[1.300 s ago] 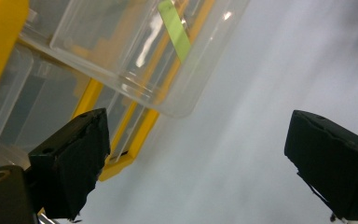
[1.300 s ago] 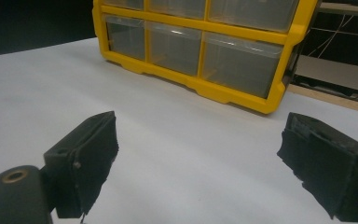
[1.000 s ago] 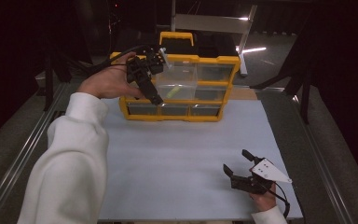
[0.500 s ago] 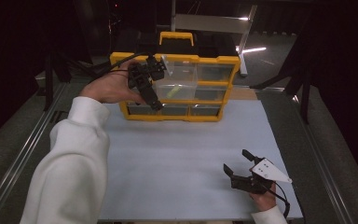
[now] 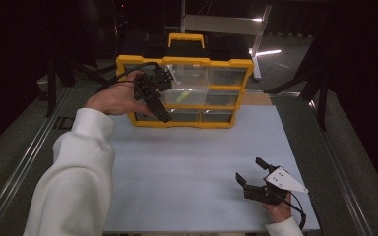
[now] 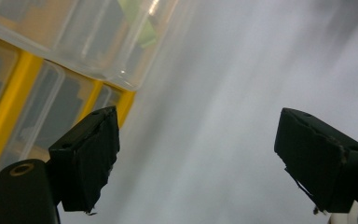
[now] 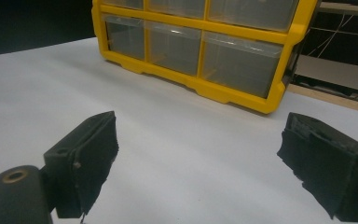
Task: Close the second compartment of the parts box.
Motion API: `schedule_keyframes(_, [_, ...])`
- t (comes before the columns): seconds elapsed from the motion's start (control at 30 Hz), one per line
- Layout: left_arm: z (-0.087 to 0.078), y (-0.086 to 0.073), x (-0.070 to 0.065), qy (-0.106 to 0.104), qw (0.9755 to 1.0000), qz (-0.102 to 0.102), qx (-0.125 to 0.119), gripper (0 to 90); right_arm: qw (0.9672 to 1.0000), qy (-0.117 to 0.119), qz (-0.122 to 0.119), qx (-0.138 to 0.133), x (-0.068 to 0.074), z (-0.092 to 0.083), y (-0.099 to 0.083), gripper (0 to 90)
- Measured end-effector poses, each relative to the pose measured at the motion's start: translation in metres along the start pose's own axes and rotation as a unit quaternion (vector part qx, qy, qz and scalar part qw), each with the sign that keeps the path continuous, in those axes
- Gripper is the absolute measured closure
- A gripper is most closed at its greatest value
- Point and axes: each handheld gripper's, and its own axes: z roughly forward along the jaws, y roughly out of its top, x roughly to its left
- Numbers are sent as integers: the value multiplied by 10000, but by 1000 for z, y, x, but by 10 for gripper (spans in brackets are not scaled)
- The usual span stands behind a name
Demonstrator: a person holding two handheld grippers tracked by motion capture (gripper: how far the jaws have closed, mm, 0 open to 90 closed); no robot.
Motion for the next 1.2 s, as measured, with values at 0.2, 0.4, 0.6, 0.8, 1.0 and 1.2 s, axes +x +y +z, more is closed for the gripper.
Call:
schedule_keyframes(0.2, [7,-3,-3,-178,9997,83,-117,281,10000,0,-6,-10,0,0,0,105])
schedule_keyframes(0.4, [13,-4,-2,-266,9994,146,-133,420,10000,2,-24,2,1,0,0,105])
schedule_keyframes(0.6, [21,-4,-4,-188,9995,131,-226,509,10000,-2,-50,-5,1,0,0,105])
schedule_keyframes(0.8, [25,-5,-2,-109,9995,144,-256,606,10000,-2,-52,-1,1,0,0,105])
schedule_keyframes(1.0, [29,-4,-4,-17,9993,171,-321,712,10000,-1,-52,2,1,0,0,105])
schedule_keyframes(1.2, [30,-1,-5,42,9986,213,-481,854,10000,-5,-63,0,0,0,0,106])
